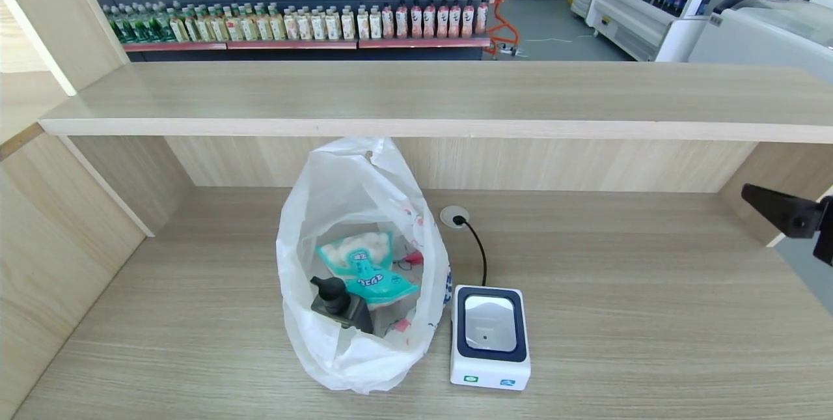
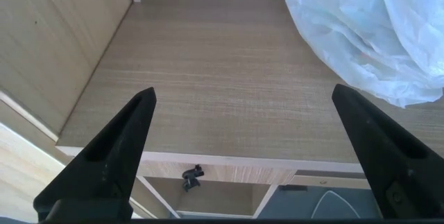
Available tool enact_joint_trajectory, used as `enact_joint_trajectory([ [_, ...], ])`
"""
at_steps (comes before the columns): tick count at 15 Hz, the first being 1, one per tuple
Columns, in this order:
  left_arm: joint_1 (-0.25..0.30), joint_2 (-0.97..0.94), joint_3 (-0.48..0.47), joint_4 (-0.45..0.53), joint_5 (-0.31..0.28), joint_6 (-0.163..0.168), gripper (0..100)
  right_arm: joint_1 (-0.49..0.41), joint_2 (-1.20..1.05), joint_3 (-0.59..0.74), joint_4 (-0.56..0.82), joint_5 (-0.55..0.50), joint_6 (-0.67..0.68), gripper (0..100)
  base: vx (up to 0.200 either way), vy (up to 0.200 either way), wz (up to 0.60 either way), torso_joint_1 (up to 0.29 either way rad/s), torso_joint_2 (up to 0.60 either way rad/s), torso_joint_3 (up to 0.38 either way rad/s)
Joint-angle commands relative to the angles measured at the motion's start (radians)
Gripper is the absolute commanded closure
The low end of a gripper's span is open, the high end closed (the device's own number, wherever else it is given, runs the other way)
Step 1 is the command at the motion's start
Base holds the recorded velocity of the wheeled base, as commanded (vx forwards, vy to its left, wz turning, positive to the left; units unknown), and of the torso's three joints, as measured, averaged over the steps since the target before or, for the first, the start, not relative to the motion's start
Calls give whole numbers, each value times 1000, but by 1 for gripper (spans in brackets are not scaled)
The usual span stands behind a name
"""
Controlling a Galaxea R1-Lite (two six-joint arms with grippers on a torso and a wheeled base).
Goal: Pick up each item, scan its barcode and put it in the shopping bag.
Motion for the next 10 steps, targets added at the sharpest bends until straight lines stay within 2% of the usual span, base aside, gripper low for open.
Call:
enact_joint_trajectory([
  [1, 0, 0, 0, 0, 0, 0, 0, -158, -197, 185, 33, 2, 23, 0, 0, 0, 0, 0, 0, 0],
  [3, 0, 2, 0, -1, 0, 0, 0, -196, -331, 230, 235, 19, 61, 0, 0, 0, 0, 0, 0, 0],
  [4, 0, 2, 0, 0, 0, 0, 0, -245, -440, 325, 298, 88, 59, 0, 0, 0, 0, 0, 0, 0],
  [7, 0, 2, 0, -1, 0, 0, 0, -329, -746, 600, 249, 292, -33, 0, 0, 0, 0, 0, 0, 0],
  [9, 0, 2, 0, -1, 0, 0, 0, -385, -871, 656, 226, 398, -45, 0, 0, 0, 0, 0, 0, 0],
  [10, 0, 2, 0, 0, 0, 0, 0, -395, -932, 686, 149, 549, -49, 0, 0, 0, 0, 0, 0, 0],
])
